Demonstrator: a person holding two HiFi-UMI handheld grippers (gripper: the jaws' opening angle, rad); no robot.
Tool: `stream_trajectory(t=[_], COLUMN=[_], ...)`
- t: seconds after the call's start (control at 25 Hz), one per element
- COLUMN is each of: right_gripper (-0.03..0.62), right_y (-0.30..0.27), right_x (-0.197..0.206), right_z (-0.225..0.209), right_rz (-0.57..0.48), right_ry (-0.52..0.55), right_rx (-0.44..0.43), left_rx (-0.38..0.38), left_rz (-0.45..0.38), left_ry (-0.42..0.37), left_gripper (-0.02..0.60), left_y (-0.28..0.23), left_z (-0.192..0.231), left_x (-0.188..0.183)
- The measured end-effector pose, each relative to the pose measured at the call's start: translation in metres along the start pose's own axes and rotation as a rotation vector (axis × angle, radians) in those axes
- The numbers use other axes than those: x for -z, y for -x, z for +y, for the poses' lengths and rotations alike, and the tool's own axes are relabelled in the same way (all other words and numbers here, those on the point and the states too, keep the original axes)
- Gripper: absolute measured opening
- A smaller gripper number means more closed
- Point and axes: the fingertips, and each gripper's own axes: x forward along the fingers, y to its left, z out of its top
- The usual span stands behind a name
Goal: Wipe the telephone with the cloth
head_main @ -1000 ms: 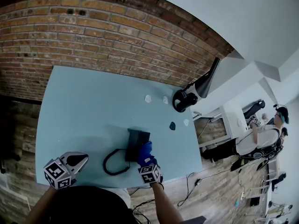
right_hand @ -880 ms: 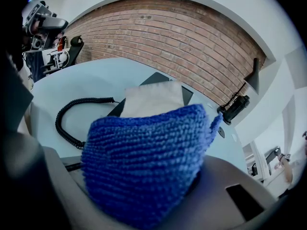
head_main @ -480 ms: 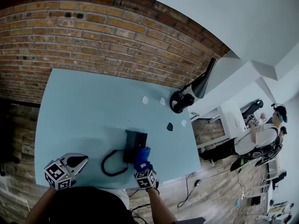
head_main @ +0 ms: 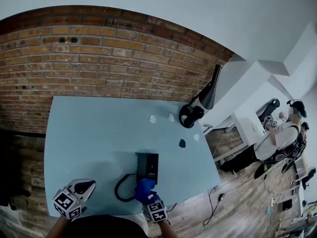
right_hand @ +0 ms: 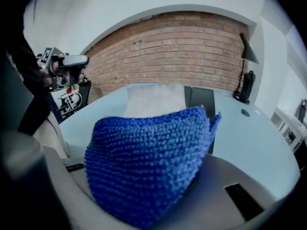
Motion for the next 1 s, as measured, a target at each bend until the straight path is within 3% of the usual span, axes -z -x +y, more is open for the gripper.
stream_trajectory(t=[0.24, 0.44, 0.68, 1.0], right_gripper=[0.064, 0.064, 0.064, 0.064], right_y=[0.023, 0.042, 0.06, 0.059], right_x=[-0.108, -0.175, -0.207, -0.211], right_z=[0.062, 0.085, 0.114, 0.131], right_rz=[-0.307, -0.485, -0.553, -0.555], right_ry=[0.091, 0.048, 0.087, 0.061], right_rx=[-0.1, -0.143, -0.194, -0.247], left_rx=[-0.005, 0.007, 0.036, 0.035], left_rz=[-0.013, -0.051, -0.074, -0.07], left_ry=[-0.078, -0.136, -0.144, -0.123], left_gripper=[0.023, 0.023, 0.023, 0.023], left_y=[-0.009, -0.023, -0.031, -0.028], left_z=[0.01, 0.006, -0.008, -0.008], left_x=[-0.02, -0.042, -0.049, -0.04])
